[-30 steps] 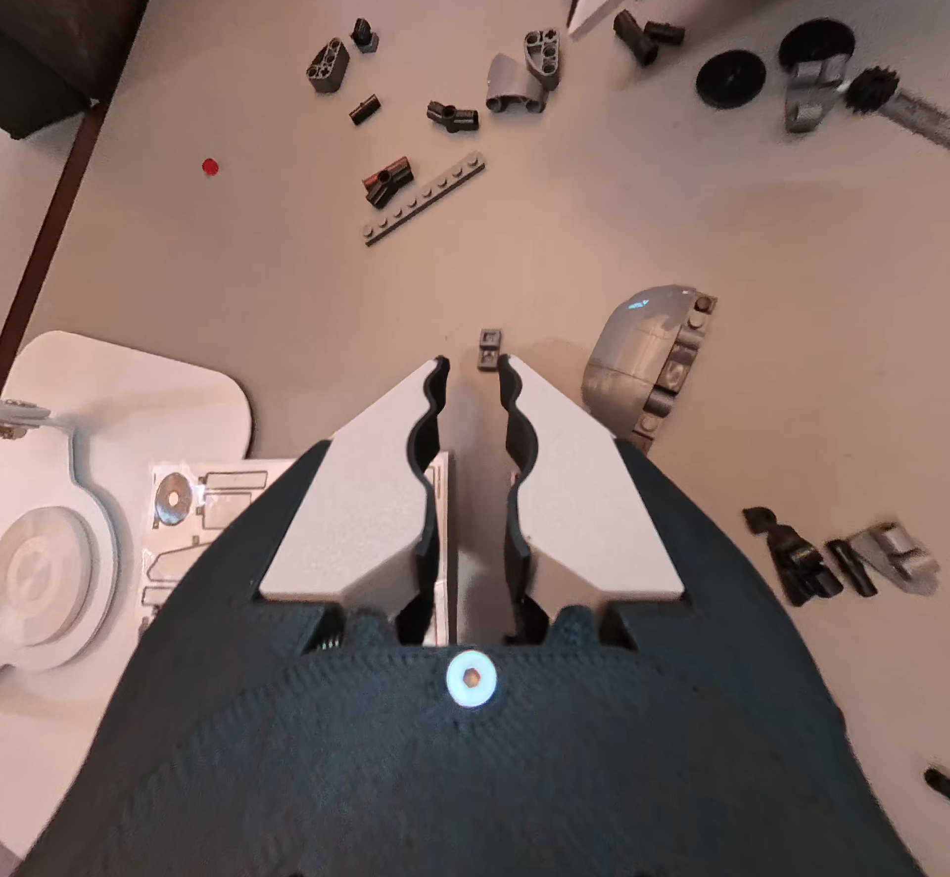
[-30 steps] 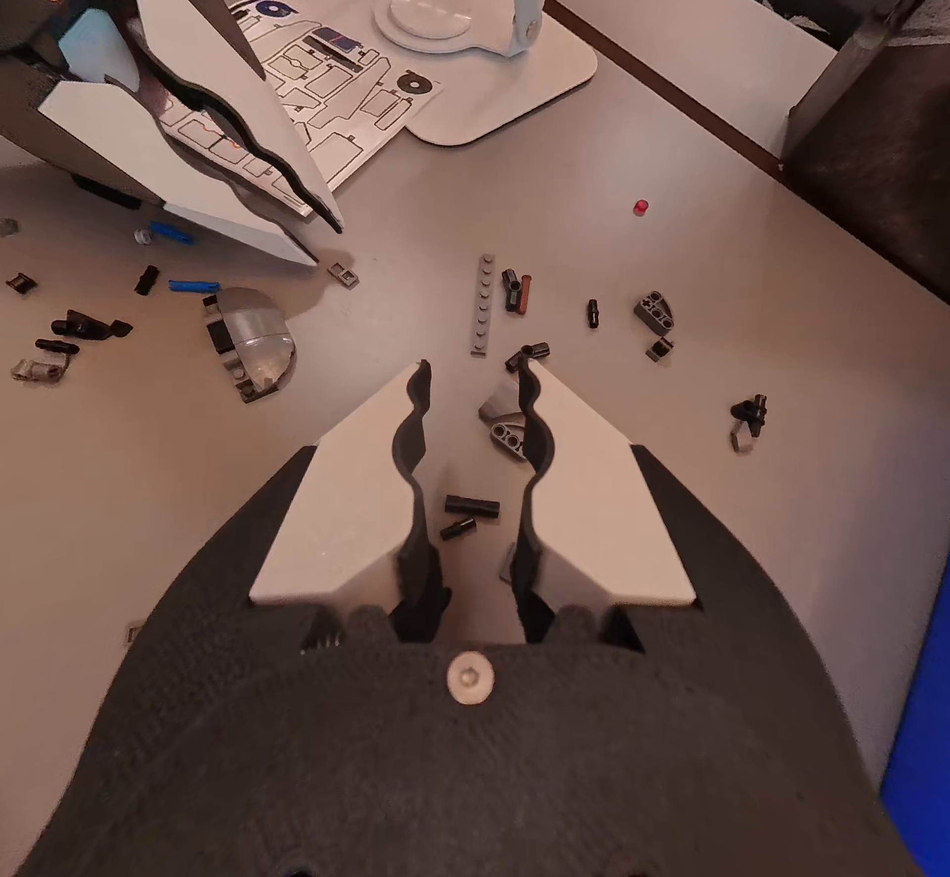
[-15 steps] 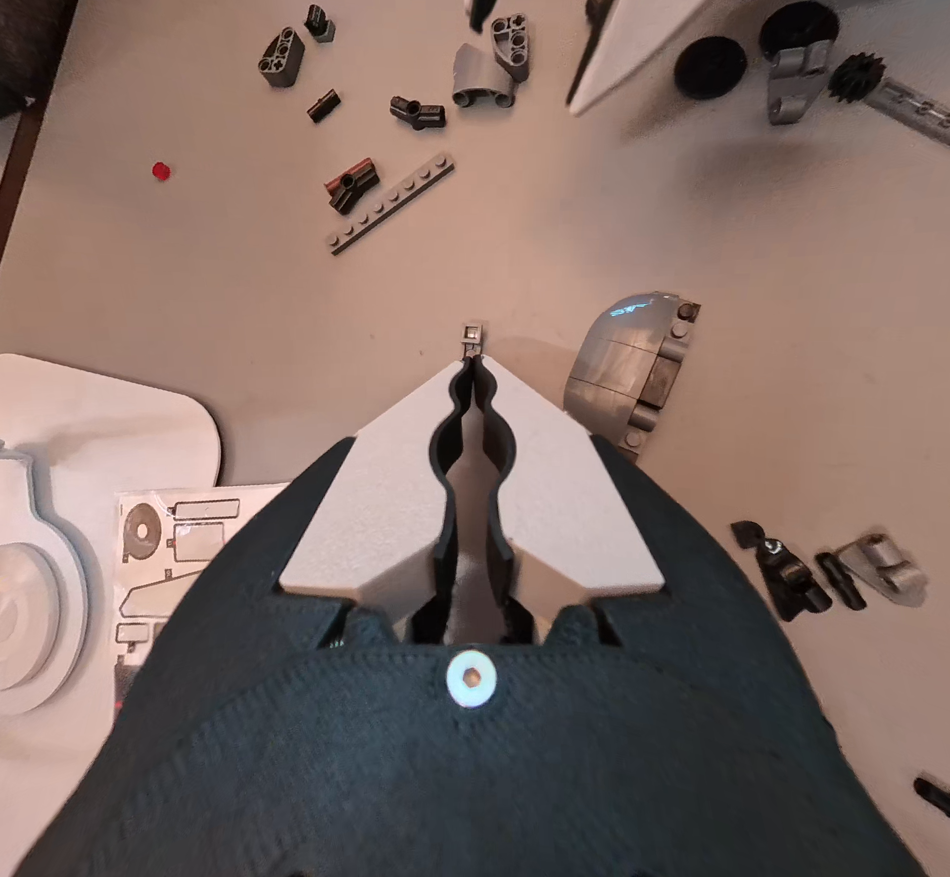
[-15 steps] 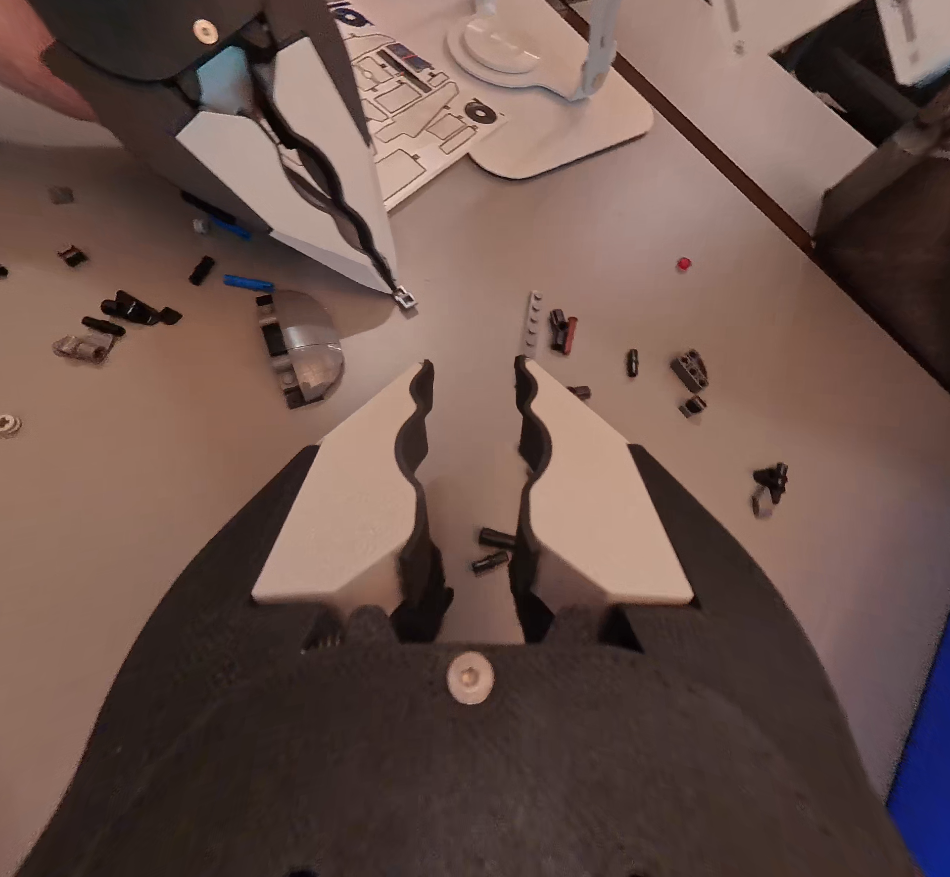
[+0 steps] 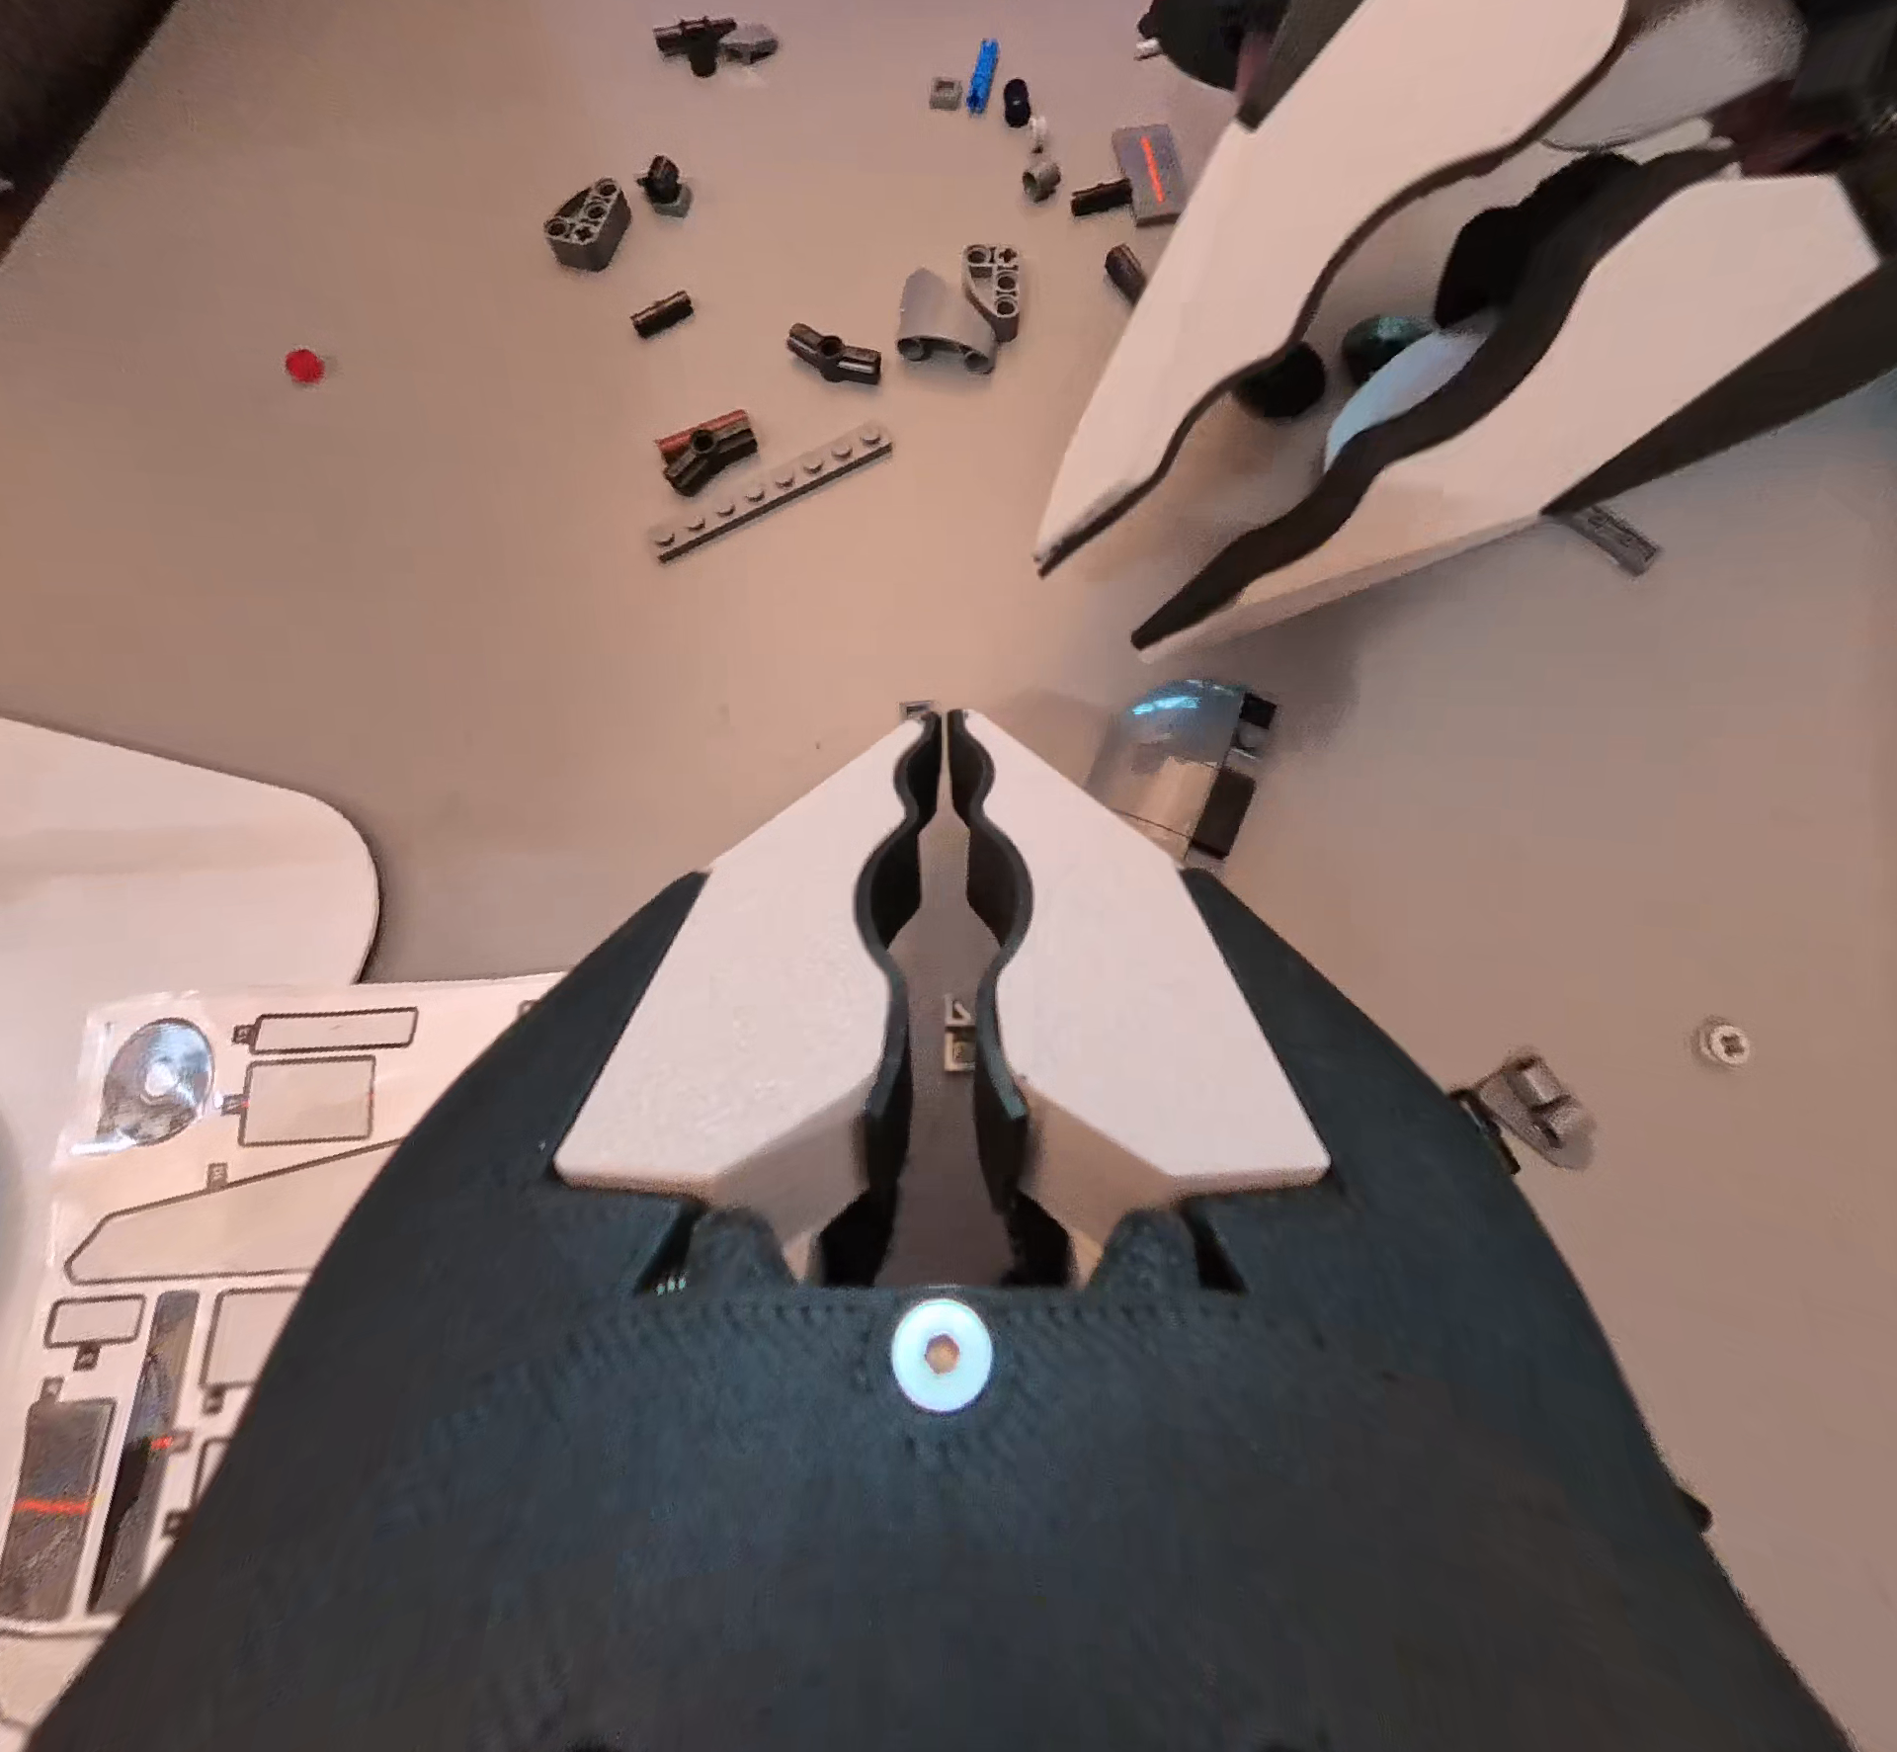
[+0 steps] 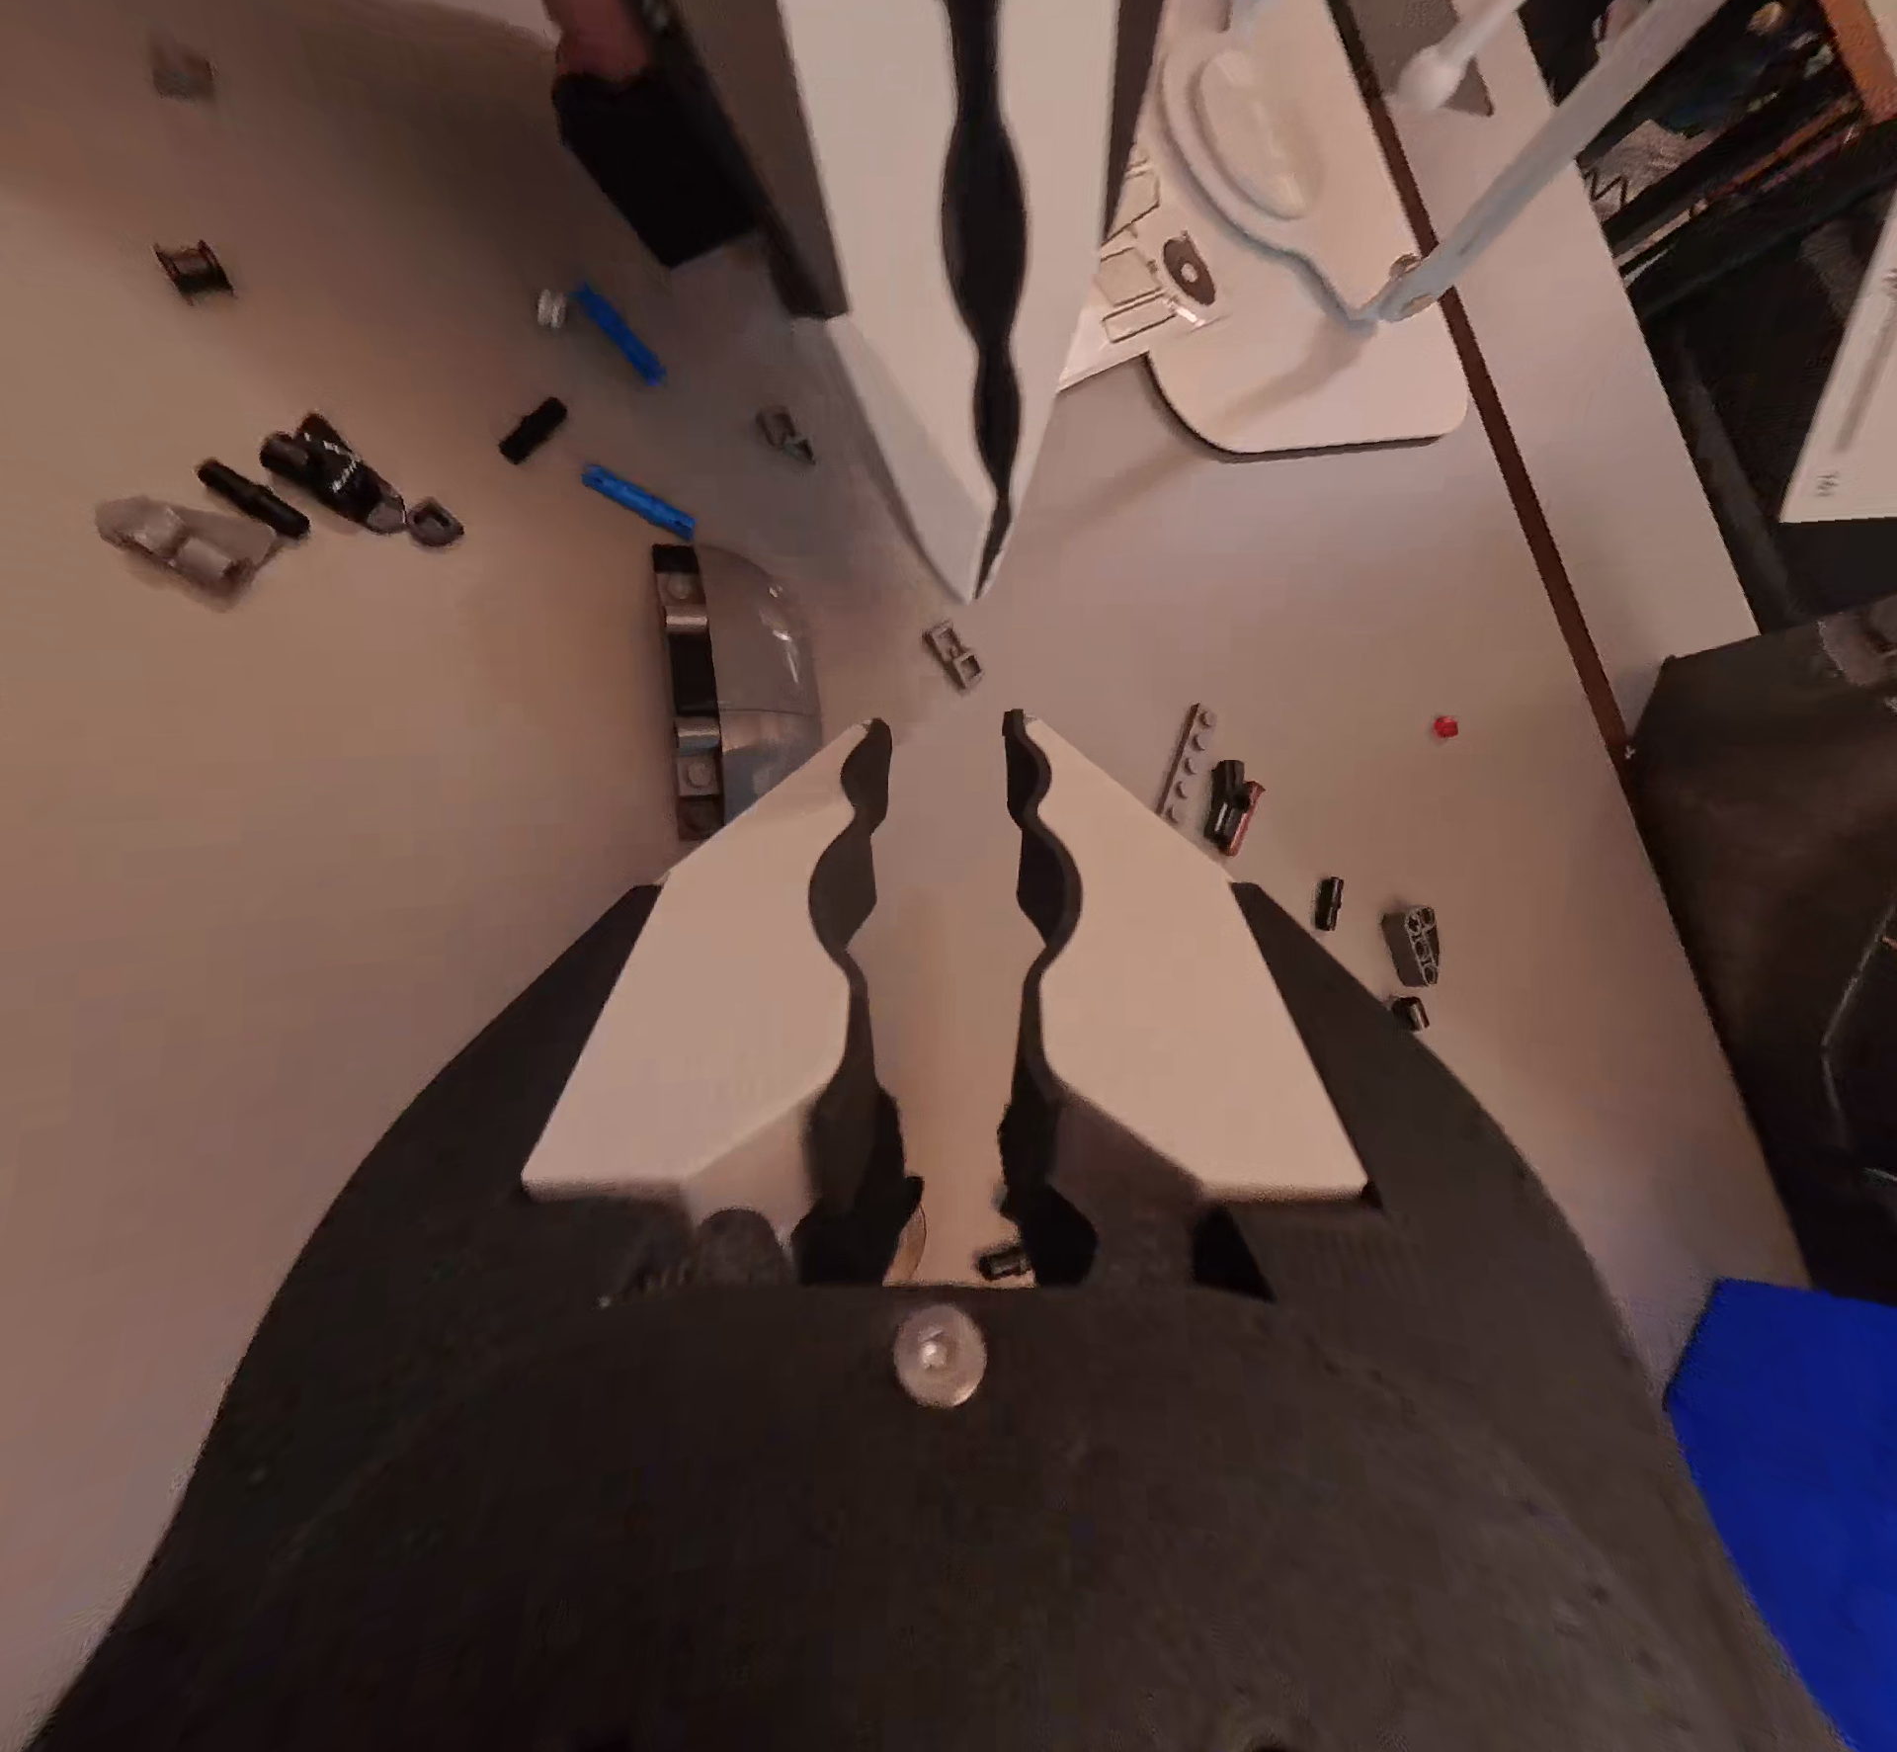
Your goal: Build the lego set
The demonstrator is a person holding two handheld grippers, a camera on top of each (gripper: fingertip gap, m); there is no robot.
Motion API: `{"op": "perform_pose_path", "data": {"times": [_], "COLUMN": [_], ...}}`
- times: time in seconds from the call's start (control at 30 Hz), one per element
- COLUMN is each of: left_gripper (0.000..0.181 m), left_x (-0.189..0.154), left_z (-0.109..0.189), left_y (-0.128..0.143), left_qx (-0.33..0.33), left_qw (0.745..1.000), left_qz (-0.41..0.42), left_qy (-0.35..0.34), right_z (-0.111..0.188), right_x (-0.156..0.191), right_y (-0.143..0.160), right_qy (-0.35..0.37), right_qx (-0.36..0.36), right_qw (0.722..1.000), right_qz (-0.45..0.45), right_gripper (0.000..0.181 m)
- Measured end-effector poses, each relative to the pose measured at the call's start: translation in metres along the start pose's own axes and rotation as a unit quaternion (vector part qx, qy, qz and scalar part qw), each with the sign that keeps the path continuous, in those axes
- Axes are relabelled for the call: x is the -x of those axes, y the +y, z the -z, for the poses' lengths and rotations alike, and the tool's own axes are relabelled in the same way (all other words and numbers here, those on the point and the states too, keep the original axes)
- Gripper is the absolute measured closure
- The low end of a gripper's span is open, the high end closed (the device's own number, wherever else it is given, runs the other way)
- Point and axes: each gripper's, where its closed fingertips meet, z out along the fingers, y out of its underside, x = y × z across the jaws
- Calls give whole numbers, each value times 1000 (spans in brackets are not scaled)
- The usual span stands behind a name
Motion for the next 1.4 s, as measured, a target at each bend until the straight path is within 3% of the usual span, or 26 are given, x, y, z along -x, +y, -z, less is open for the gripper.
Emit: {"op": "perform_pose_path", "data": {"times": [0.2,0.5,0.67,0.87,1.0,1.3,1.4], "left_gripper": [167,175,176,176,176,176,175], "left_x": [6,3,-14,-32,-34,-45,-45], "left_z": [-15,-20,-9,6,7,15,17], "left_y": [20,18,-3,-18,-18,-22,-23], "left_qx": [73,66,7,-46,-53,-65,-68], "left_qw": [996,997,999,983,977,964,965], "left_qz": [-30,-27,24,94,113,132,125], "left_qy": [-39,-27,43,148,172,223,220], "right_z": [1,1,2,4,5,8,8], "right_x": [-3,-4,-4,-3,2,11,12], "right_y": [-1,1,-1,-11,-12,-17,-17], "right_qy": [-3,-5,10,46,40,33,12], "right_qx": [-11,-11,-10,-13,-12,-22,-32], "right_qw": [1000,1000,1000,997,996,993,996], "right_qz": [-21,-27,-2,63,77,108,78], "right_gripper": [161,161,162,166,175,175,176]}}
